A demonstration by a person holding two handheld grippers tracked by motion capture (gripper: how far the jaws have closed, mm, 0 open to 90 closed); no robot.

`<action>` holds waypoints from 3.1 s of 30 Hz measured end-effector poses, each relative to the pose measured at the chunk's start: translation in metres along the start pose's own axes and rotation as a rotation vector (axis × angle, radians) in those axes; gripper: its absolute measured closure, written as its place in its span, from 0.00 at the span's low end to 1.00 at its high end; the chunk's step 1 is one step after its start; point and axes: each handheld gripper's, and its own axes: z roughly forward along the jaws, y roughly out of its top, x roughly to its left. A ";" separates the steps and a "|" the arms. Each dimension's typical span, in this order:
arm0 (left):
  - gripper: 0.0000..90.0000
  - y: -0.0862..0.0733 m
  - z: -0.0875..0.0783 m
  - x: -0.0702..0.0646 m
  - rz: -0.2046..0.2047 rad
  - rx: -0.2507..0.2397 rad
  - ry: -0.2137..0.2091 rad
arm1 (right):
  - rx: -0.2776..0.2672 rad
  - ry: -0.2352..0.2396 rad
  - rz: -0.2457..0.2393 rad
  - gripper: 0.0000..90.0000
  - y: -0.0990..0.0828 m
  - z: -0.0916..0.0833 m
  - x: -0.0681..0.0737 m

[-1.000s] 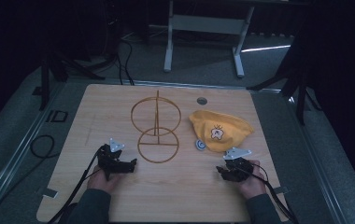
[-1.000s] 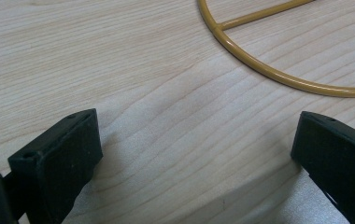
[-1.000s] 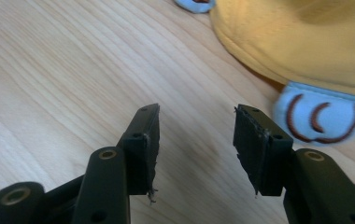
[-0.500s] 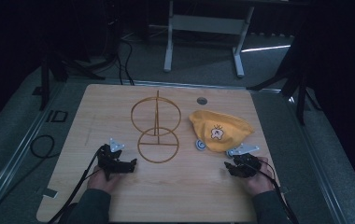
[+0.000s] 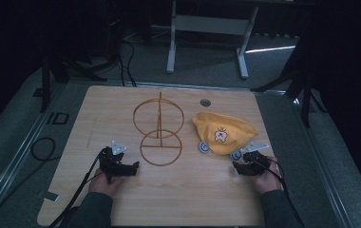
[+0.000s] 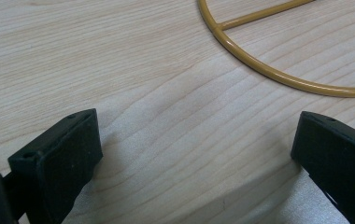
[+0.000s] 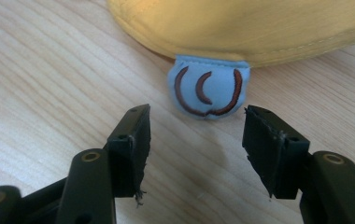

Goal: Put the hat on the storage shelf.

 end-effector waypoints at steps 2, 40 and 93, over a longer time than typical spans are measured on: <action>0.02 0.000 0.000 0.000 0.000 0.000 0.000 | -0.002 0.000 0.002 0.45 0.002 0.000 -0.001; 0.02 0.000 0.000 0.000 0.002 0.002 0.000 | -0.012 0.190 0.010 0.67 0.013 0.021 -0.009; 0.02 0.000 -0.001 0.000 0.003 0.007 -0.001 | -0.390 0.312 -0.086 0.92 0.088 -0.088 0.011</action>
